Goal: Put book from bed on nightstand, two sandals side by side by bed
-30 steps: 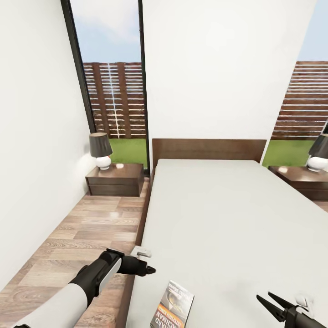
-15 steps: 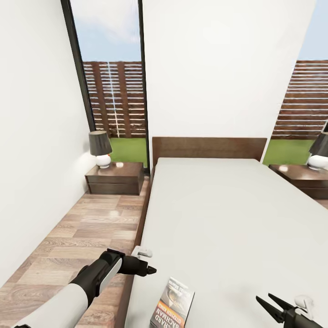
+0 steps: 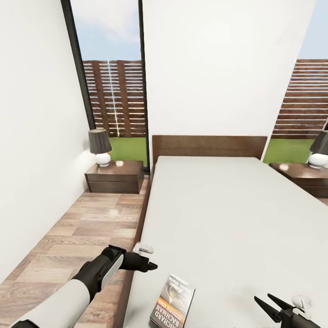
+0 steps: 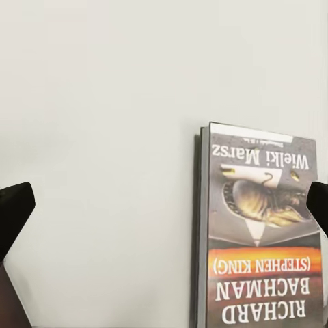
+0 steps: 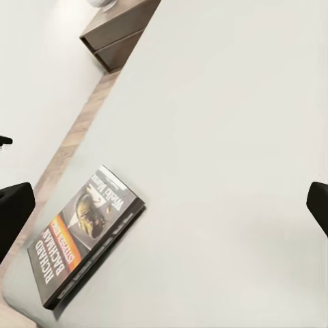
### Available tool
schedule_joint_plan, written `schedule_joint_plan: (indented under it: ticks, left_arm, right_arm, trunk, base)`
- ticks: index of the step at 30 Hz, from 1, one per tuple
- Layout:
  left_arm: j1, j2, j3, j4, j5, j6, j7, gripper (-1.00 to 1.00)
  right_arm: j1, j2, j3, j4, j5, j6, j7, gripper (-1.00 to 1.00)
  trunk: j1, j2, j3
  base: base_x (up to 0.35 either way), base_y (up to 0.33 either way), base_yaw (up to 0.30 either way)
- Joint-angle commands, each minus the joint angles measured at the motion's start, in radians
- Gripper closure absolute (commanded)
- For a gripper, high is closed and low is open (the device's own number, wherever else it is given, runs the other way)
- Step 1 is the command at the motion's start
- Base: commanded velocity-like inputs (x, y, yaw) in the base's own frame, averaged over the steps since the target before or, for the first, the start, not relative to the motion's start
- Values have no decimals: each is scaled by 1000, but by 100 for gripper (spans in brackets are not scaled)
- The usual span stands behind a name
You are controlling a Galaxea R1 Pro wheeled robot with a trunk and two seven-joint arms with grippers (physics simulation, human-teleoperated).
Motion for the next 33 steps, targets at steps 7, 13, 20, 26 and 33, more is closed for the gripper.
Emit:
schedule_joint_plan:
  ticks: [7, 13, 20, 26, 33]
  left_arm:
    - [-24, -30, -4, 2, 4, 11, 12, -100]
    - [-29, -58, -3, -1, 6, 25, 19, -100]
    - [-31, -80, -4, 3, 6, 28, 23, -100]
    - [-32, -89, -4, 0, 7, 27, 23, -100]
    - [-33, -94, -4, -11, 7, 23, 22, -100]
  right_arm:
    - [2, -2, -8, -5, -10, 7, 19, -100]
    - [4, -4, -18, -7, -11, -1, 83, -100]
    - [5, -3, -24, -8, -10, -30, 106, -100]
    - [5, -3, -25, -7, -10, -38, 113, -100]
    - [5, -1, -24, -7, -10, -40, 111, -100]
  trunk:
    - [27, -50, -23]
    - [46, -85, -39]
    - [46, -85, -39]
    - [61, -113, -51]
    - [73, -134, -60]
  base:
    - [0, 0, 0]
    - [0, 0, 0]
    - [0, 0, 0]
    - [0, 0, 0]
    - [0, 0, 0]
